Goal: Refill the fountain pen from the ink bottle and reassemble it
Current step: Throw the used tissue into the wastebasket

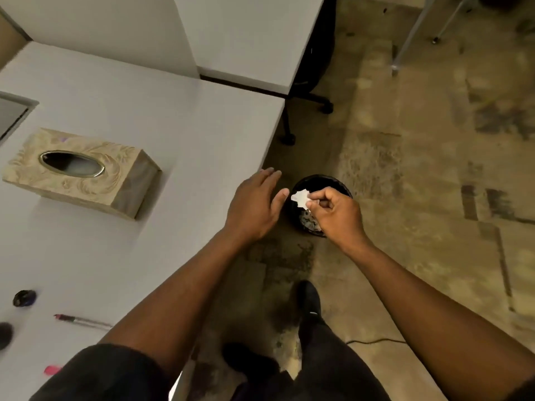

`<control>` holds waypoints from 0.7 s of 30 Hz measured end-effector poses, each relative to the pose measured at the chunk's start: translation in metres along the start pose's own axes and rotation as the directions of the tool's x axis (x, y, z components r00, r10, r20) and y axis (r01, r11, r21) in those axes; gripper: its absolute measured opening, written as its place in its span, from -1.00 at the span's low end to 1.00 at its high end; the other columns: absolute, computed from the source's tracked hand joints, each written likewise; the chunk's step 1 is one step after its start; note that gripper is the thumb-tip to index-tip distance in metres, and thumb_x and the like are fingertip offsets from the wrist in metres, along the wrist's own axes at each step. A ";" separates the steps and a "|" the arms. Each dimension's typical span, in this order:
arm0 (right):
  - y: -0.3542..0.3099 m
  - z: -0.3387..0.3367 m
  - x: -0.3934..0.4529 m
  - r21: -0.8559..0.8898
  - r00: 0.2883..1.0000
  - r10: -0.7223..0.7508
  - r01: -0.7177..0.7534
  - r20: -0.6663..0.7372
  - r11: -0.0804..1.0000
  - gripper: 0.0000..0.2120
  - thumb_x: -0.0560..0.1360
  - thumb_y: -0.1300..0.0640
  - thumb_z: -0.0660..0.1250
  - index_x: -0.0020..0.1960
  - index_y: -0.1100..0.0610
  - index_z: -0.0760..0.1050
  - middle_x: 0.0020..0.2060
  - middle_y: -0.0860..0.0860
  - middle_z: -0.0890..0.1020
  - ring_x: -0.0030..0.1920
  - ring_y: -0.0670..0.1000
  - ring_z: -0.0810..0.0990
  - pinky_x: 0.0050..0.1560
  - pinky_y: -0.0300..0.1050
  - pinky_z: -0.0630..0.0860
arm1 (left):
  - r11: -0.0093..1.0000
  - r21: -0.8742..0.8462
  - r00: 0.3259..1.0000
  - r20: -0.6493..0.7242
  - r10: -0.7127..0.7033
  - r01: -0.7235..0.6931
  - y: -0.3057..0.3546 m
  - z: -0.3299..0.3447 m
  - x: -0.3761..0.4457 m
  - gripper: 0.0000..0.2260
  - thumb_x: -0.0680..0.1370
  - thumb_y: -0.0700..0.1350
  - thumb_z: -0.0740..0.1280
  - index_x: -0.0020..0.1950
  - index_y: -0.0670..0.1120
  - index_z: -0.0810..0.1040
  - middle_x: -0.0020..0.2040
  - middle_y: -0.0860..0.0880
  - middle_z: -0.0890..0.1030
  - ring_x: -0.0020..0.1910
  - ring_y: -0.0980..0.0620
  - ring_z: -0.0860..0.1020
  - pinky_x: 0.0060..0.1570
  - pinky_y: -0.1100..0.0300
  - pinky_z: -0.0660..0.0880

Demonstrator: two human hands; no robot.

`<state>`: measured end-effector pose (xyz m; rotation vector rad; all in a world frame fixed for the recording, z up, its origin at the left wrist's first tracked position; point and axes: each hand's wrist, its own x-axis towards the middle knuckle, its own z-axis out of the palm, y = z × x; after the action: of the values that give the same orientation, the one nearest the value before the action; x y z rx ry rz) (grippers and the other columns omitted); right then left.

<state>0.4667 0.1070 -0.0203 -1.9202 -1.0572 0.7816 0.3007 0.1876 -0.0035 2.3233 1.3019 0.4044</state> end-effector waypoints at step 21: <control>0.195 -0.001 0.187 -0.226 0.981 0.150 -0.175 -0.124 0.958 -0.90 0.49 0.21 0.39 -0.01 0.18 0.60 -0.02 0.09 0.66 -0.14 0.02 0.64 -0.06 -0.11 0.59 | 0.688 0.689 0.974 0.164 0.159 -0.229 -0.033 0.062 0.196 -0.25 0.49 0.42 -0.13 0.48 -0.03 0.30 0.56 -0.08 0.14 0.55 -0.05 -0.08 0.49 -0.12 -0.11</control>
<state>0.6298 0.2042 -0.2126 -2.2482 -0.9717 0.6583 0.4050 0.3559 -0.0661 3.0869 1.3165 -0.2032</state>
